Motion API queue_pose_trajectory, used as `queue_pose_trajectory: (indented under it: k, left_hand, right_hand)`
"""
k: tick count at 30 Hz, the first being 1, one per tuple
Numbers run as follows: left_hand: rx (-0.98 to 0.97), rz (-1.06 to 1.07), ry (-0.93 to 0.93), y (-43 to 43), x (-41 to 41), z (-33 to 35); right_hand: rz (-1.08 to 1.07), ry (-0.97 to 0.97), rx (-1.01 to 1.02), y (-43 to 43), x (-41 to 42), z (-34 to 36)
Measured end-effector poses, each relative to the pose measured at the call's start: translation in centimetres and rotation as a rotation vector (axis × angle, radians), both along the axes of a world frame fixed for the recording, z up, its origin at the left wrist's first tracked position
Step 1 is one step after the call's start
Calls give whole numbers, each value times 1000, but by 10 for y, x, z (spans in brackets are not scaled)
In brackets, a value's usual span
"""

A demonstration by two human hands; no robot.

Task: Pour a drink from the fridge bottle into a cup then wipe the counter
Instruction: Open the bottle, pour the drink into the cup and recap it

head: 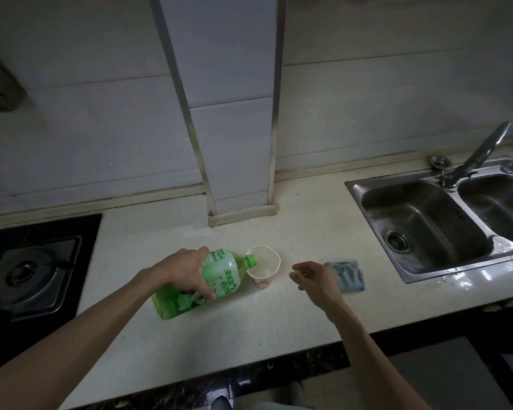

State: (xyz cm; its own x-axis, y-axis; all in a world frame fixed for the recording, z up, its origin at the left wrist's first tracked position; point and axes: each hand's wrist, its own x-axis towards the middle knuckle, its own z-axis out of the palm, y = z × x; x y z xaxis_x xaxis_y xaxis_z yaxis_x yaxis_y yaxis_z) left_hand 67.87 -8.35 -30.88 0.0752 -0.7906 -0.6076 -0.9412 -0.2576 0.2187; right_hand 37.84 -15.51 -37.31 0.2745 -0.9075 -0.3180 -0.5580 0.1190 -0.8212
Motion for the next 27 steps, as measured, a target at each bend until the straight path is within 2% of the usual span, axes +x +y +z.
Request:
queue_pose_trajectory:
  k: [27]
  left_hand:
    - [-20, -14, -23, -6, 0, 7]
  right_hand:
    - [-1, 25, -24, -1, -1, -10]
